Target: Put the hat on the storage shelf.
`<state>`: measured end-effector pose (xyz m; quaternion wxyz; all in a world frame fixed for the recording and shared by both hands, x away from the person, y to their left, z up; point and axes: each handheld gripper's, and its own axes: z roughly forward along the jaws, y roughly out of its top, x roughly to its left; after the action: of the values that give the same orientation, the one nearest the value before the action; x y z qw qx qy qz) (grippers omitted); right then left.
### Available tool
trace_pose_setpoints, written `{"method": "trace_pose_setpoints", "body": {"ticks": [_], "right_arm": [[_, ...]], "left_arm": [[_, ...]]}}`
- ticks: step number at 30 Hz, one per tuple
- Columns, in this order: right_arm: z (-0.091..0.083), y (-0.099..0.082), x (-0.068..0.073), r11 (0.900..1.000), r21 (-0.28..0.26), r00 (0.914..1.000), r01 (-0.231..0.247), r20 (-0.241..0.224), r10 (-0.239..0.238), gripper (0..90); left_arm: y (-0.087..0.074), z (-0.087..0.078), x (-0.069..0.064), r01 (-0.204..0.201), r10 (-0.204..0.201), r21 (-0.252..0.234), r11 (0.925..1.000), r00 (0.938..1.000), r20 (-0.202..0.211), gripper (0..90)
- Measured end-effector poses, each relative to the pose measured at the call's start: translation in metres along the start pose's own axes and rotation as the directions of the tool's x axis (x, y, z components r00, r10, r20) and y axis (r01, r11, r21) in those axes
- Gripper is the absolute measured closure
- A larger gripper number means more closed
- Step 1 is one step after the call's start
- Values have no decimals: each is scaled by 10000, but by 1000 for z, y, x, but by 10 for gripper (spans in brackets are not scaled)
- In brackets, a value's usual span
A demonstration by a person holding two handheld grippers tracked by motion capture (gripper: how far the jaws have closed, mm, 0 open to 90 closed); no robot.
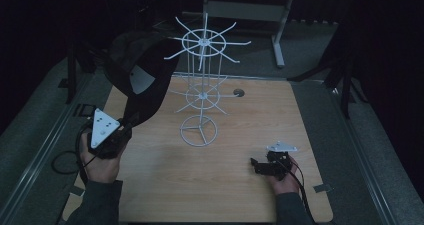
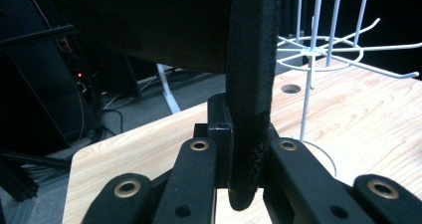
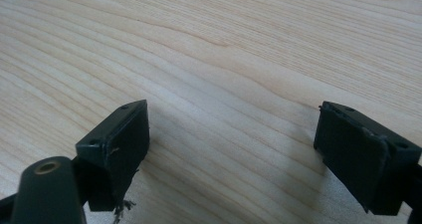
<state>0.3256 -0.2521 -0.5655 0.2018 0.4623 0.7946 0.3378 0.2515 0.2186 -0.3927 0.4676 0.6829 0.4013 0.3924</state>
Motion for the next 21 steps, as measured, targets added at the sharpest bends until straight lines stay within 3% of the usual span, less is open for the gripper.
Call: {"method": "trace_pose_setpoints", "body": {"ticks": [21], "right_arm": [[0, 0, 0, 10000, -18, 10000, 21, 4, -21, 140]], "left_arm": [[-8, 2, 0, -259, 258, 184, 9995, 9996, 59, 839]]}}
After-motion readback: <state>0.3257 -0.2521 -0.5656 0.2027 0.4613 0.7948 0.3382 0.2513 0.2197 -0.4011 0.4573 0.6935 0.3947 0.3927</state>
